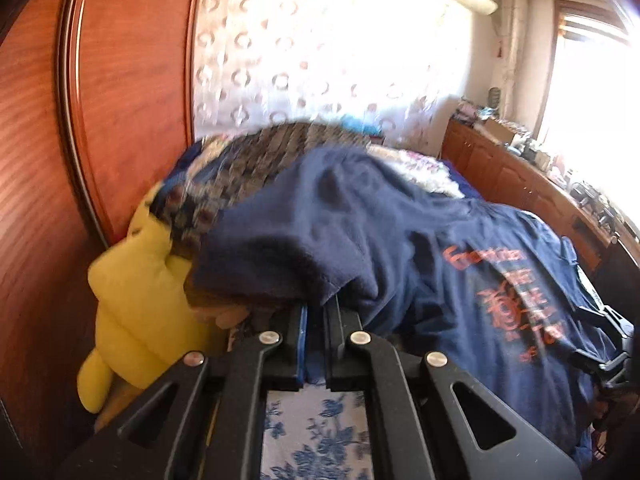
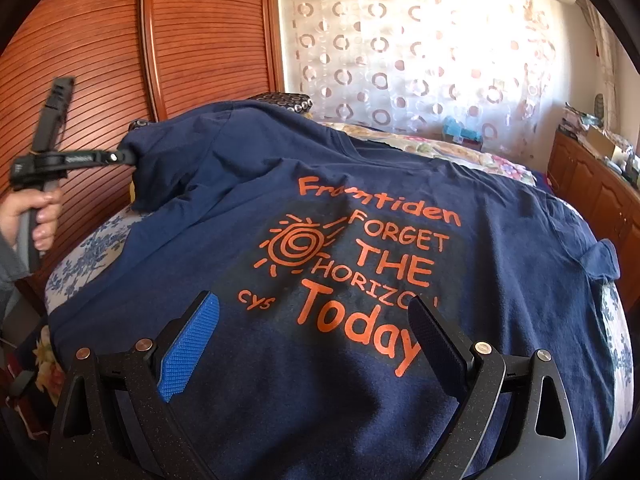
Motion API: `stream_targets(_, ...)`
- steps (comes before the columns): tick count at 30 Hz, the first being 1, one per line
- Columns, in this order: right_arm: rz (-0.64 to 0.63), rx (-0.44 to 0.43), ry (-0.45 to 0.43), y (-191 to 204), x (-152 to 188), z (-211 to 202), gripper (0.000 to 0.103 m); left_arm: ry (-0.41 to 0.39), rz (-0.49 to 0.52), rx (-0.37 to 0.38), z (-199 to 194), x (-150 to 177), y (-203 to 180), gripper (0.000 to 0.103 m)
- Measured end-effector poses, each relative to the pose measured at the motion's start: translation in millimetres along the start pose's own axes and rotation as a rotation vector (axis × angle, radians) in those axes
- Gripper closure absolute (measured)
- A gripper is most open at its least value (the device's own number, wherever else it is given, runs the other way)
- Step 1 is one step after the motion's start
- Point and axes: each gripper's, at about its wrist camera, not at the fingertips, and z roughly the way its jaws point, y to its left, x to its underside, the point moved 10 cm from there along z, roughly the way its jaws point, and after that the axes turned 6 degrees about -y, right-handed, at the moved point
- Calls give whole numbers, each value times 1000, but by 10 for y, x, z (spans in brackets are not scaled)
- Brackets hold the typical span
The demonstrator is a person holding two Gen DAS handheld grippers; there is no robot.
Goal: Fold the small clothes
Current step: 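Lift the sleeve with the left gripper and fold it onto the shirt body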
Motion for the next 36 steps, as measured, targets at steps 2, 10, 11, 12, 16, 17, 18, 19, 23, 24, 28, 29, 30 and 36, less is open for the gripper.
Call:
stream_targets(2,-1,1,0,-4,1,2,6,-17,27,24,-68,-116,-146,102)
stream_targets(10,4,4,-2,-10,4,9,6,-40,151,134,-28,-601,-1007,102)
stream_targets(11,5,4,-2,-10,4,9,6,-36,159,146,-19,-627,-1090,102)
stream_targets(12,5,4,-3,-13,5,10,6,-25,175,165,17,-671,-1232,101)
stream_targets(16,12,3,-8,-40,11,5,6,-13,240,159,89,-763,-1545,86)
stream_targets(17,15,3,-9,-50,10,7,6,-13,246,163,88,-771,-1574,83)
stream_targets(18,17,2,-9,-54,10,7,6,-11,249,175,75,-761,-1604,75)
stream_targets(19,19,1,-9,-53,13,5,6,-5,248,183,64,-748,-1615,70)
stream_targets(23,22,0,-9,-53,8,7,6,26,251,188,0,-581,-1604,64)
stream_targets(24,23,-1,-9,-57,6,9,6,33,249,186,-12,-538,-1574,63)
stream_targets(28,27,-1,-8,-70,9,12,6,81,247,163,-18,-236,-1404,58)
stream_targets(29,27,-2,-6,-68,12,15,6,97,246,156,-1,-146,-1368,57)
stream_targets(30,27,-2,-5,-62,15,16,6,112,245,150,21,-65,-1327,56)
stream_targets(36,24,-2,1,-50,25,26,6,213,243,90,251,468,-1018,54)
